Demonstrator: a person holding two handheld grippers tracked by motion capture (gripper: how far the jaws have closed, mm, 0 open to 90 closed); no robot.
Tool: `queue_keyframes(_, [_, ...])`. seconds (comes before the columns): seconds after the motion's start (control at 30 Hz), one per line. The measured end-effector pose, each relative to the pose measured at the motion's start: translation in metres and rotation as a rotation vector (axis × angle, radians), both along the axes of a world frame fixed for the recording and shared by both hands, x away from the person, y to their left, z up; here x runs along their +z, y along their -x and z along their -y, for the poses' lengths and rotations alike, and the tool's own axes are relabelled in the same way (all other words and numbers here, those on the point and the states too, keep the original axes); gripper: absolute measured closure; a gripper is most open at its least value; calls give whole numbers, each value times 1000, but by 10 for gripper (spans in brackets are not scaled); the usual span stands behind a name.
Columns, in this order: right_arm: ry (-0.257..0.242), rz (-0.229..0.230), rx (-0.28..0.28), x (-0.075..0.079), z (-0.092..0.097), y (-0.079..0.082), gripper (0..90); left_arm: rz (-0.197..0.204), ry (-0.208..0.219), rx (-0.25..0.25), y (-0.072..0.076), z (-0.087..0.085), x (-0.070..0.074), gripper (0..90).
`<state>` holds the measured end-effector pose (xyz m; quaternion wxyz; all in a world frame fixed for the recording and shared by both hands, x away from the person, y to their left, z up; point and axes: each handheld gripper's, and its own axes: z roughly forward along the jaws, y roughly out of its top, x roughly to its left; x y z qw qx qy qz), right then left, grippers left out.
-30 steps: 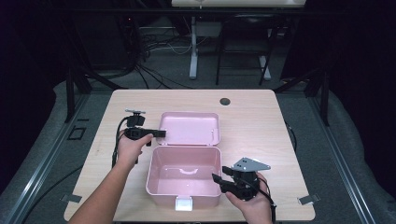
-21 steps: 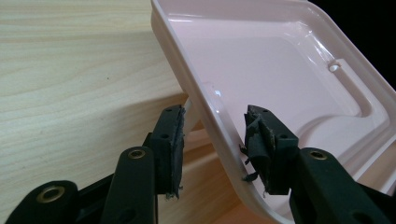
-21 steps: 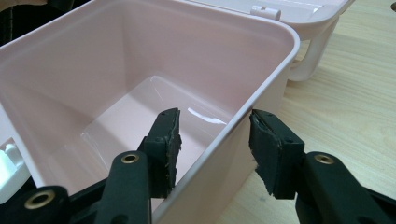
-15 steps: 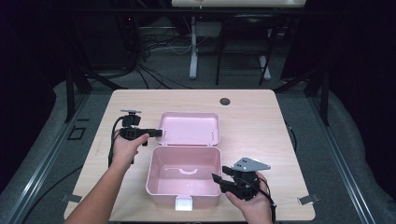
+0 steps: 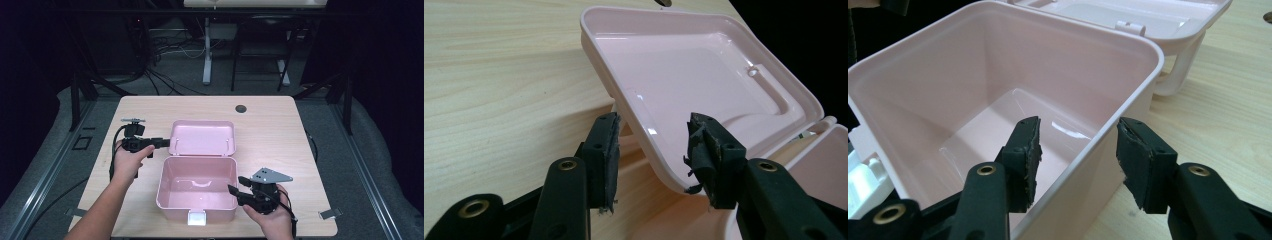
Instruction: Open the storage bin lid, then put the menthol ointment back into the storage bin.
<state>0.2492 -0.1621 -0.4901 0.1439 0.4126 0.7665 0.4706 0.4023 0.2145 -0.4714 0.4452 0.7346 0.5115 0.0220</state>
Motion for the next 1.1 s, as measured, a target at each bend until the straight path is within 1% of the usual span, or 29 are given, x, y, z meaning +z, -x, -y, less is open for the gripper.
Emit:
queue_keyframes(0.07, [-3, 9, -4, 2, 1, 1, 518, 3, 26, 1, 5, -2, 0, 553])
queue_keyframes(0.1, [-2, 11, -1, 2, 2, 1, 519, 8, 25, -4, 6, -3, -1, 554])
queue_keyframes(0.23, [-3, 11, -3, 3, 4, 0, 519, 30, 13, -5, 13, -4, -2, 553])
queue_keyframes(0.3, [-2, 11, -3, 4, 5, 0, 519, 52, -18, 1, 17, -5, -2, 553])
queue_keyframes(0.33, [-3, 14, -2, 5, 5, 0, 519, 63, -19, 5, 19, -5, -2, 556])
queue_keyframes(0.4, [1, 11, 2, 8, 6, 0, 515, 73, -12, 3, 23, -7, -1, 559])
queue_keyframes(0.47, [-1, 19, 1, 12, 8, 0, 515, 95, -26, 6, 29, -7, 1, 564])
queue_keyframes(0.57, [-16, 20, -5, 17, 11, -2, 506, 117, -34, 12, 35, -9, 2, 568])
queue_keyframes(0.6, [-14, 16, -6, 19, 12, -2, 499, 130, -42, 14, 38, -10, 2, 568])
queue_keyframes(0.63, [-17, 19, -12, 21, 14, -3, 494, 134, -43, 18, 40, -10, 2, 569])
queue_keyframes(0.73, [-11, 13, -19, 23, 18, -6, 481, 158, -51, 16, 47, -11, 4, 569])
queue_keyframes(0.77, [-7, 5, -20, 24, 20, -7, 478, 162, -51, 16, 49, -11, 4, 569])
queue_keyframes(0.83, [0, -5, -22, 25, 22, -9, 478, 178, -43, 18, 53, -12, 5, 569])
queue_keyframes(0.87, [5, -3, -25, 26, 23, -10, 479, 188, -48, 18, 56, -12, 5, 569])
queue_keyframes(0.93, [18, -16, -20, 27, 25, -12, 480, 206, -60, 14, 61, -12, 4, 570])
queue_keyframes(0.97, [22, -25, -10, 28, 25, -14, 480, 203, -71, 11, 62, -12, 4, 570])
queue_keyframes(1.03, [29, -39, 3, 29, 24, -16, 482, 195, -76, 6, 63, -14, 5, 570])
queue_keyframes(1.1, [43, -44, 12, 31, 24, -17, 485, 194, -64, 10, 65, -16, 6, 570])
